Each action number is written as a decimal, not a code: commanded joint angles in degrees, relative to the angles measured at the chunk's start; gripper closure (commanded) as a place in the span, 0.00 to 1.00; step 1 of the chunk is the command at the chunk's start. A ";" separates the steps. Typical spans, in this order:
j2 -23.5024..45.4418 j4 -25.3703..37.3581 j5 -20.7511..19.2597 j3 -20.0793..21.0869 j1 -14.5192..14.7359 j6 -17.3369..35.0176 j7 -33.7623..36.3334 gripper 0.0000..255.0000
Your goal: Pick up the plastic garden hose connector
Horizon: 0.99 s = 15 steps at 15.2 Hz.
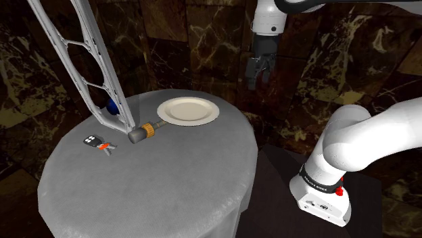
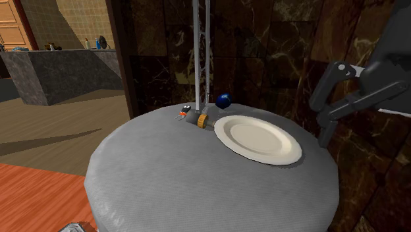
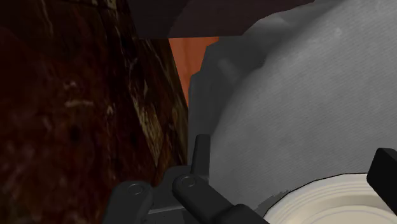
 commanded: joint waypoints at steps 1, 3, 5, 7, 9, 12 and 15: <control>0.00 0.00 0.00 0.00 0.00 0.00 0.00 0.00; -0.36 -1.08 2.78 3.50 -0.49 1.33 7.26 0.00; -0.09 -1.65 5.54 7.09 -1.00 2.91 14.46 0.00; 0.82 -1.70 8.13 10.69 -1.52 4.72 21.63 0.00; 2.34 -1.23 10.49 14.32 -2.22 6.73 28.73 0.00; 5.70 0.42 13.34 19.75 -3.66 10.00 39.30 0.00; 10.20 3.13 15.03 25.07 -5.61 13.44 49.88 0.00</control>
